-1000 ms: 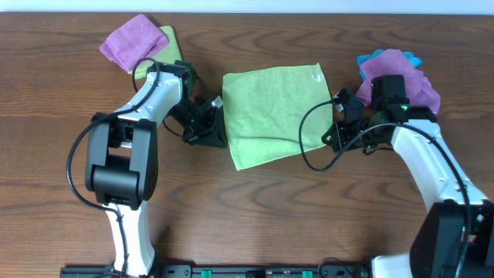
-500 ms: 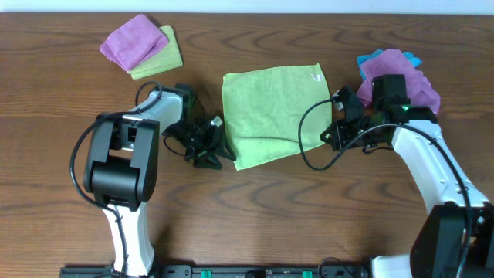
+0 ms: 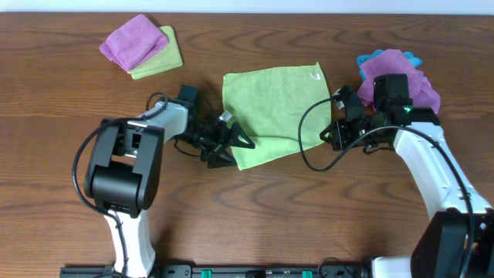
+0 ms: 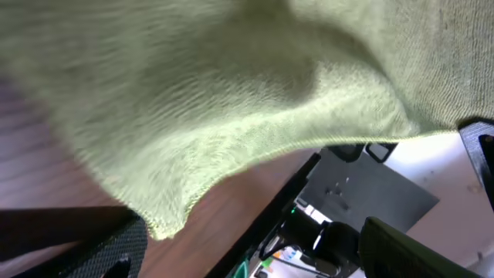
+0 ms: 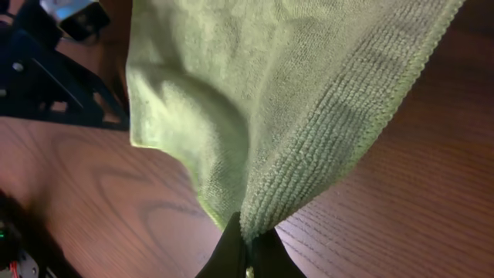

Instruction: Fold the cloth

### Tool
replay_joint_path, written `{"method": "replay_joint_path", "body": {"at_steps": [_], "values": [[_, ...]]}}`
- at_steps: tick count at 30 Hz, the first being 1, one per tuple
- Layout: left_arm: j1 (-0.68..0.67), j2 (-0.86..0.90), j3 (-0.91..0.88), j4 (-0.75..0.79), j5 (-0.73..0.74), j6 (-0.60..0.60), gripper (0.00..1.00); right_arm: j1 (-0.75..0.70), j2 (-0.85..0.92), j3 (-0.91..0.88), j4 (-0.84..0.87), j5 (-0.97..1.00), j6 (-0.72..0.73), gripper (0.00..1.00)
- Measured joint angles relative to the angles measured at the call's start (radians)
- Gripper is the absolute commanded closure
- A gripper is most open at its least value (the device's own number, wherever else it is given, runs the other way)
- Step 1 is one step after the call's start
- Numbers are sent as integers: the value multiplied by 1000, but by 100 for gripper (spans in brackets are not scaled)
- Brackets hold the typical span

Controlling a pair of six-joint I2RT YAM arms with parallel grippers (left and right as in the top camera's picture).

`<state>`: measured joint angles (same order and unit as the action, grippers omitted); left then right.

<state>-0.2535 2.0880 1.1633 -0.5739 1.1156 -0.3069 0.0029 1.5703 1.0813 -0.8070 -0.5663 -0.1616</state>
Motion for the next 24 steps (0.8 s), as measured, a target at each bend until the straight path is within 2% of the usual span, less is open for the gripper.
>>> {"method": "replay_joint_path", "body": {"at_steps": [2,3,7,11,14,24], "values": [[-28,-5,-14,47,9,-25,14,0,-5,0,0,-3,0,99],[-47,-7,-24,76,9,-39,19,0,-6,0,-2,-3,0,99],[-93,-9,-43,119,-23,-80,46,0,-10,0,-9,-3,0,99],[-118,-9,-50,129,-82,-87,69,0,-16,0,-14,-4,0,99],[-124,-8,-55,138,-116,-83,94,0,-20,0,-17,-5,0,99],[-125,-7,-55,111,-158,-46,94,0,-21,0,-22,-9,0,99]]}}
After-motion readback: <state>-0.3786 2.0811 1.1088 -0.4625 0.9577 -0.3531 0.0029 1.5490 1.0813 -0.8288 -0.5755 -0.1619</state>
